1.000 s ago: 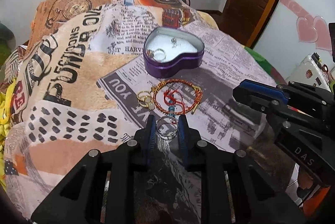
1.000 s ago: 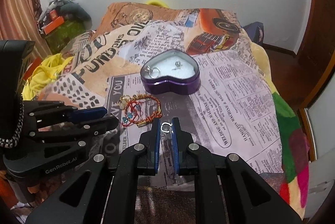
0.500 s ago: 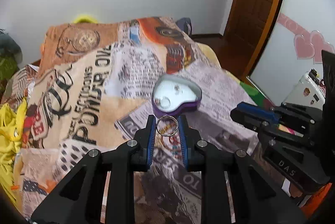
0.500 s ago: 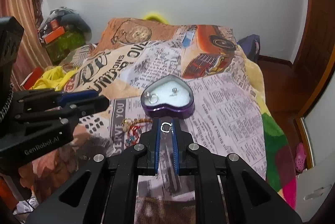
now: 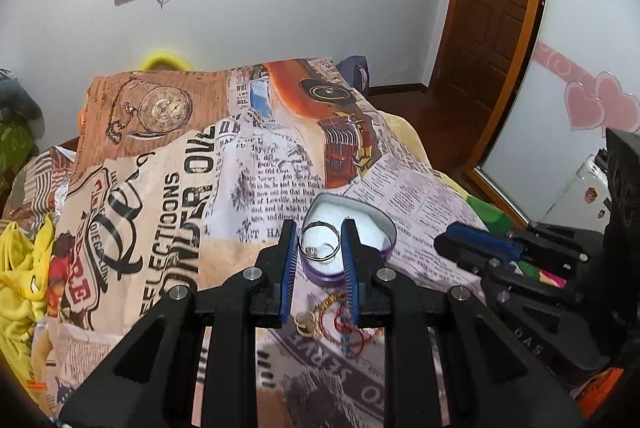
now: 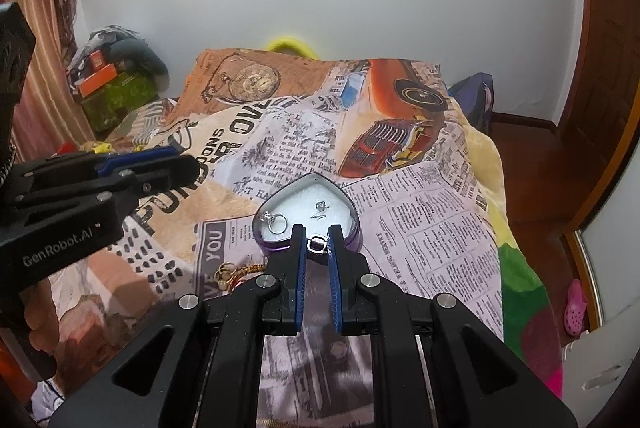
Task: Organize jewelry
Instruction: 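Open the left gripper over the tin foam while the right gripper releases its earring inside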
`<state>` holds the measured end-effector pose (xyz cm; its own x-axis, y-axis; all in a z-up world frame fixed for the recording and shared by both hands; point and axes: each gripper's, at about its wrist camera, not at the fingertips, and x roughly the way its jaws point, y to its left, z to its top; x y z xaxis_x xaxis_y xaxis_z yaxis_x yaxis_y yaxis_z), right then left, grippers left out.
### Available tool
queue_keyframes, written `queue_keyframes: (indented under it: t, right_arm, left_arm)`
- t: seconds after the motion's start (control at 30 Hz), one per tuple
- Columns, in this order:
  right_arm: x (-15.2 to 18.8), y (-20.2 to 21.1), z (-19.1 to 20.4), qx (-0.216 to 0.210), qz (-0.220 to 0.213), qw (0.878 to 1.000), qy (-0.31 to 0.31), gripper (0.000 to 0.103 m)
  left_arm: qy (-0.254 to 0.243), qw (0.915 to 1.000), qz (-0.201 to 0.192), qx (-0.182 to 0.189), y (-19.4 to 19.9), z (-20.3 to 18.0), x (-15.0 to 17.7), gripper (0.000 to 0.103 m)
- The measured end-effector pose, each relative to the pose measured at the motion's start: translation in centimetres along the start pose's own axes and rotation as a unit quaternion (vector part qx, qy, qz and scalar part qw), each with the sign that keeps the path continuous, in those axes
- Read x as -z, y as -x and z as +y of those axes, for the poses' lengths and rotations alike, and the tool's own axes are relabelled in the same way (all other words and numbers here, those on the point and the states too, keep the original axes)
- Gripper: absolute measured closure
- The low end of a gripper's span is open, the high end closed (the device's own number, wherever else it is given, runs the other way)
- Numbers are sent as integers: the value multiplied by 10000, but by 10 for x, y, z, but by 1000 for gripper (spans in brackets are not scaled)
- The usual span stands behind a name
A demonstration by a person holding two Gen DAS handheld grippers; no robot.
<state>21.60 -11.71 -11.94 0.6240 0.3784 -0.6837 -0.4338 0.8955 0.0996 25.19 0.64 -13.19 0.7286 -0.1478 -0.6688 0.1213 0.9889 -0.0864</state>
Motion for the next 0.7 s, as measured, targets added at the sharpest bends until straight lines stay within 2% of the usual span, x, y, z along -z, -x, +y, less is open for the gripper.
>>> queue_keyframes:
  t: [0.33,0.7]
  right_arm:
    - [-8,-28,-12,33,102,9999,-72,94]
    - [-20,-53,-14,-24,249,9996,97,94]
  left_arm:
    - [-209,9997,117,-61,-42,3,-14,82]
    - [-192,9979,578,212,-88,7,-9,82]
